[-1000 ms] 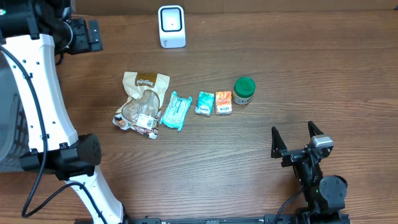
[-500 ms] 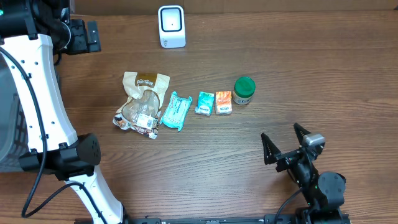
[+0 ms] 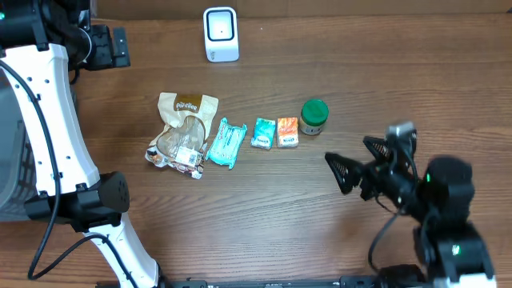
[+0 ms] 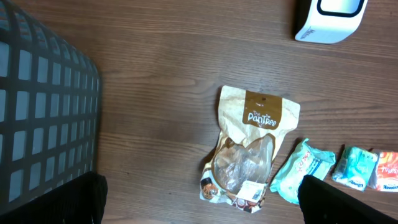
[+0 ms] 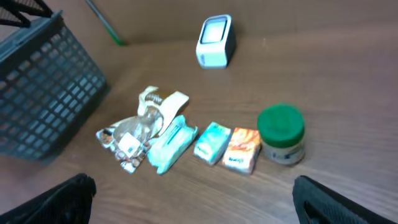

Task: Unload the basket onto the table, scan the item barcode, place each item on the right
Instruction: 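Reach the right gripper to the light-blue wipes pack and grasp it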

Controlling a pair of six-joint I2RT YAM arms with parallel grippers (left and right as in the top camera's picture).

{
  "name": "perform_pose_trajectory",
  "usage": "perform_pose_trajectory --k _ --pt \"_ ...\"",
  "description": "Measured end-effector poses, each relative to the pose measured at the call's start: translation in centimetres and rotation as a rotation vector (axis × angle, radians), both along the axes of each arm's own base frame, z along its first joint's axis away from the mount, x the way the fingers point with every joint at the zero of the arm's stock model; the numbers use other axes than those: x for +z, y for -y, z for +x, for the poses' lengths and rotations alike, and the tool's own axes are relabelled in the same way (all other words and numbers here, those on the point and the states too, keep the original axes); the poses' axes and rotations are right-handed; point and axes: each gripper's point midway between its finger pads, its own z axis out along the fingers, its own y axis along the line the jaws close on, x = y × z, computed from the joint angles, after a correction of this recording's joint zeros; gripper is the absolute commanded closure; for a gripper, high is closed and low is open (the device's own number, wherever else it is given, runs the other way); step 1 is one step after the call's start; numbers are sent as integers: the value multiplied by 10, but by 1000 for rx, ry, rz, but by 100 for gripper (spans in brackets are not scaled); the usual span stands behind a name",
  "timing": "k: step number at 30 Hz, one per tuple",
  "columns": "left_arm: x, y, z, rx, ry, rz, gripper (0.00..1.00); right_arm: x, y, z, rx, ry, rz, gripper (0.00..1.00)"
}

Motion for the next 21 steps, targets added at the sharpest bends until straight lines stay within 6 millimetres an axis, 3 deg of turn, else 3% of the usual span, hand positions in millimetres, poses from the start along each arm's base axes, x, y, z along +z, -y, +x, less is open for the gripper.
perform_pose_trajectory --k 4,8,13,17,21 --pt "0 0 0 0 0 0 1 0 -16 17 55 -144 -9 0" --pt "0 0 0 0 0 0 0 -6 -47 32 145 -282 -37 0" --pt "0 0 0 0 0 0 0 -15 -105 50 290 -369 -77 0" --pt "0 0 0 0 0 0 0 -32 -152 53 393 -406 -93 0" --pt "0 0 0 0 0 0 0 -54 -183 50 447 -445 -86 0"
